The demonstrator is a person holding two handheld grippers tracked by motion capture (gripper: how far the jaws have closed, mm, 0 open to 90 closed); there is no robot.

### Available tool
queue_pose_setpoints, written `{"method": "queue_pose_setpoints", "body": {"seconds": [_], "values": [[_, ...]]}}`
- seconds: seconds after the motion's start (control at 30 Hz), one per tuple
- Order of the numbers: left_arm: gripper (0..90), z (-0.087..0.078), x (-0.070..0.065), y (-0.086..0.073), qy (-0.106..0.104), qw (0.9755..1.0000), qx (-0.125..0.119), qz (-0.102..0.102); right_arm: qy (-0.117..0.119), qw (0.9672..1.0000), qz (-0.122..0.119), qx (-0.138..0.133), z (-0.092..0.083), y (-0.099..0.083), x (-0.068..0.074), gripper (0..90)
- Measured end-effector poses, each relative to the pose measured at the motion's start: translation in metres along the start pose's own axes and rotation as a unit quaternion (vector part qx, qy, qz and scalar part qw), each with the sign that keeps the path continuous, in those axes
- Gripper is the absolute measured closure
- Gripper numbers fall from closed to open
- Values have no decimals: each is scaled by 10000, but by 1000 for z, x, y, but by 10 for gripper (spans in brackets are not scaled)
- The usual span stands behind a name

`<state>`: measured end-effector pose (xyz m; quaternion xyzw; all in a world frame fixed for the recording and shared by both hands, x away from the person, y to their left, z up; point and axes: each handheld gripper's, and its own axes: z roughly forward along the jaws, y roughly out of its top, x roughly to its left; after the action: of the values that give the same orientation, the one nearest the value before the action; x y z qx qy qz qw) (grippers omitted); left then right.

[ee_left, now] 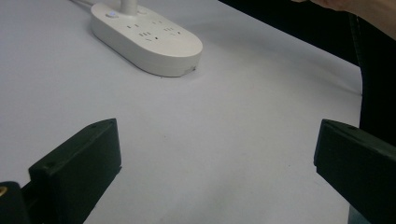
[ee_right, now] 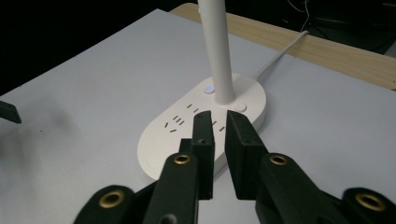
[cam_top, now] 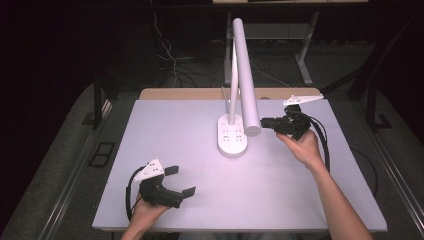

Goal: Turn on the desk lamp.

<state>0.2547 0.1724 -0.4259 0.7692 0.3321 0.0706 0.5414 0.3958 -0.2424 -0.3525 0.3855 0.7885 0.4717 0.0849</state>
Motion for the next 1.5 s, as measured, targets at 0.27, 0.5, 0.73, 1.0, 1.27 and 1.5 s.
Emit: {"method": "queue_pose_setpoints", "body": {"seconds": [0.27, 0.5, 0.73, 1.0, 1.27, 1.5], "values": [[0, 0, -1, 0, -1, 10000, -3, 5, -47, 10000, -16, -53, -11, -6, 11, 630], [0, 0, -1, 0, -2, 10000, -13, -13, -100, 9998, 105, -142, -22, -17, 21, 380], [0, 0, -1, 0, -4, 10000, -11, -9, -180, 9995, 199, -193, -33, -32, 29, 82], [0, 1, -2, 1, -24, 10000, -4, 22, -104, 9990, 338, -270, -47, -56, 32, 4], [0, 2, -2, 1, -38, 10000, 4, 32, -120, 9986, 445, -267, -58, -75, 34, 4], [0, 2, -2, 1, -39, 10000, 8, 31, -163, 9981, 492, -344, -69, -92, 38, 4]]}}
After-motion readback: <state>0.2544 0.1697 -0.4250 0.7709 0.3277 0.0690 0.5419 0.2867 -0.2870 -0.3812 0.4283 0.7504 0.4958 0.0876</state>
